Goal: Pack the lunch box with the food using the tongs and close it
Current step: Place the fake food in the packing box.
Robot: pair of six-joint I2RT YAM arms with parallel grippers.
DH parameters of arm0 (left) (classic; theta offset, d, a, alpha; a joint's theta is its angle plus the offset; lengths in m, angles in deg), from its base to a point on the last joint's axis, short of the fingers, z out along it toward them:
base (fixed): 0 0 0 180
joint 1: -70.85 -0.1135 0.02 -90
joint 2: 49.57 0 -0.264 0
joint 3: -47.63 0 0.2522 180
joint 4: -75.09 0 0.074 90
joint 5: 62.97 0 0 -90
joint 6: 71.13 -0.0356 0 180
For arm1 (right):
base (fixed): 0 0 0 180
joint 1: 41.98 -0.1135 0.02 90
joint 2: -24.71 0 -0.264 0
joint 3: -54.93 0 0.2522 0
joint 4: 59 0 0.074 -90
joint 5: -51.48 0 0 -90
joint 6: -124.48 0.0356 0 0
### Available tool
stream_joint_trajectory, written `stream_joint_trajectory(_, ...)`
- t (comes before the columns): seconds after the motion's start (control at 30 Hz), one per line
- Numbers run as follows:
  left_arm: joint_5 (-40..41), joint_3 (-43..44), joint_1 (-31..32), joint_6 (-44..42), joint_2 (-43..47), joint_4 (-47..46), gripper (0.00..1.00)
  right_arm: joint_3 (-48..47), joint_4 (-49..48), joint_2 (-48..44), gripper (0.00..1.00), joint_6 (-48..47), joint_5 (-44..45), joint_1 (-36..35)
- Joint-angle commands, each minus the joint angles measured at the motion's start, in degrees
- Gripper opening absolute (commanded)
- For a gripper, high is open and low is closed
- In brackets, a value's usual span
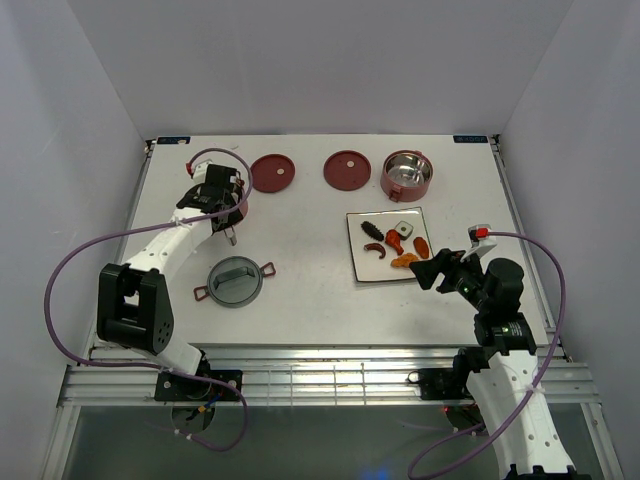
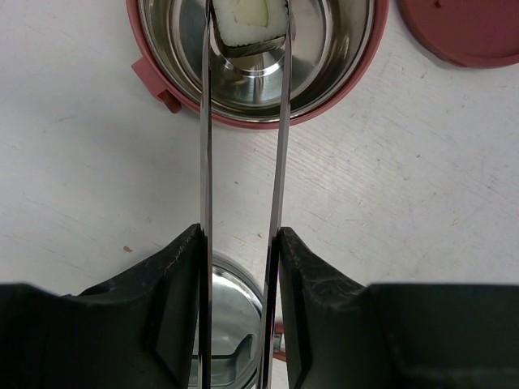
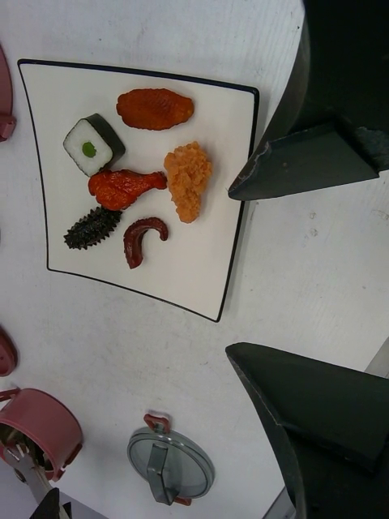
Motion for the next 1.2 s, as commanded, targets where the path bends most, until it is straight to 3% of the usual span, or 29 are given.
stream_joint_trajectory(0.0, 0.7, -0.1, 0.1, 0.7, 2.5, -1.7, 0.43, -0.7, -1.3, -0.9, 0.77, -0.6, -0.6, 0.0)
stream_joint_trajectory(0.27, 0.9, 0.6, 0.1, 0.5, 2.4, -1.2, 0.54, -0.8, -1.1, -0.9, 0.77, -0.7, -0.2, 0.0)
stream_joint_trajectory(0.73, 1.6, 3.8, 0.2, 0.2, 2.6, 1.3, 0.60, -0.9, -1.0, -1.0, 0.77, -0.7, 0.3, 0.0)
stream_joint_trajectory(0.93, -2.0, 6.7, 0.8, -2.4, 3.8, 2.5, 0.60, -1.1, -0.9, -0.8, 0.77, -0.7, 0.3, 0.0)
stream_joint_trajectory(1.03, -2.2, 10.7, 3.9, -4.5, 2.5, 4.9, 0.60, -1.3, -0.6, -0.8, 0.77, -0.8, 0.4, 0.0)
stream_joint_trajectory(1.17, 1.5, 15.9, 12.9, -5.6, -1.2, 8.4, 0.60, -1.5, -0.5, -0.8, 0.77, -0.8, 0.9, 0.0)
